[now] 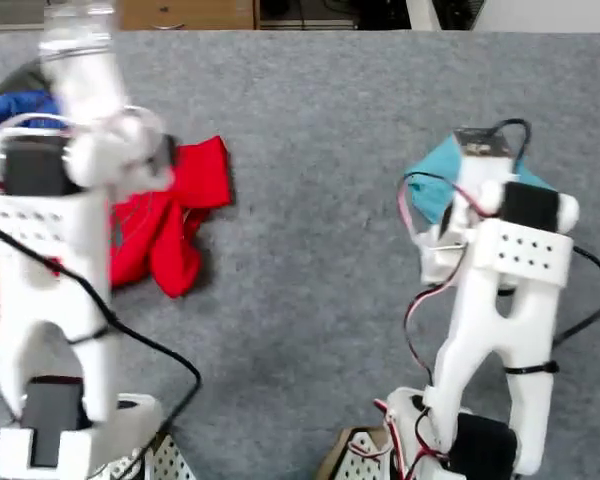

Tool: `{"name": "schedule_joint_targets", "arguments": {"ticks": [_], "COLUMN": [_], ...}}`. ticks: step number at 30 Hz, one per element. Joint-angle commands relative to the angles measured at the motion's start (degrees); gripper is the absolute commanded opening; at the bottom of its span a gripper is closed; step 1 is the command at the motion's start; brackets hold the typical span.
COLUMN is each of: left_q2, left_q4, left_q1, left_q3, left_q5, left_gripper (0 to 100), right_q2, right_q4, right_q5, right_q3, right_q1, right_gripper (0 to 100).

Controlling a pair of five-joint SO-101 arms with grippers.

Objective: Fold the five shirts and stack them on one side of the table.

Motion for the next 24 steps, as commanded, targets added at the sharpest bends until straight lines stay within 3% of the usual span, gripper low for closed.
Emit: {"name": "schedule_joint_targets", "arguments": {"ticks": [1, 10, 20, 24], "left_q2": [0.4, 0.04, 0.04, 0.04], "left_q4": [-8.97, -20.57, -21.36, -21.45], "left_q1": [-14.95, -33.58, -41.14, -42.9], "left_q3": [10.46, 32.35, 38.59, 41.14], "left_q5": [-1.32, -12.75, -16.18, -16.35], "left_gripper": [24, 24, 24, 24], "right_q2": [-1.54, 19.12, 45.76, 57.8], "right_q4": [-3.43, -13.89, -13.01, -12.13], "right_q5": [0.18, -9.76, -10.46, -15.65], "right_q3": [0.4, -5.93, -44.53, -60.0], "right_q1": [-9.71, -37.23, -51.74, -54.37], "right_gripper": [1.3, 33.1, 30.7, 30.7]}}
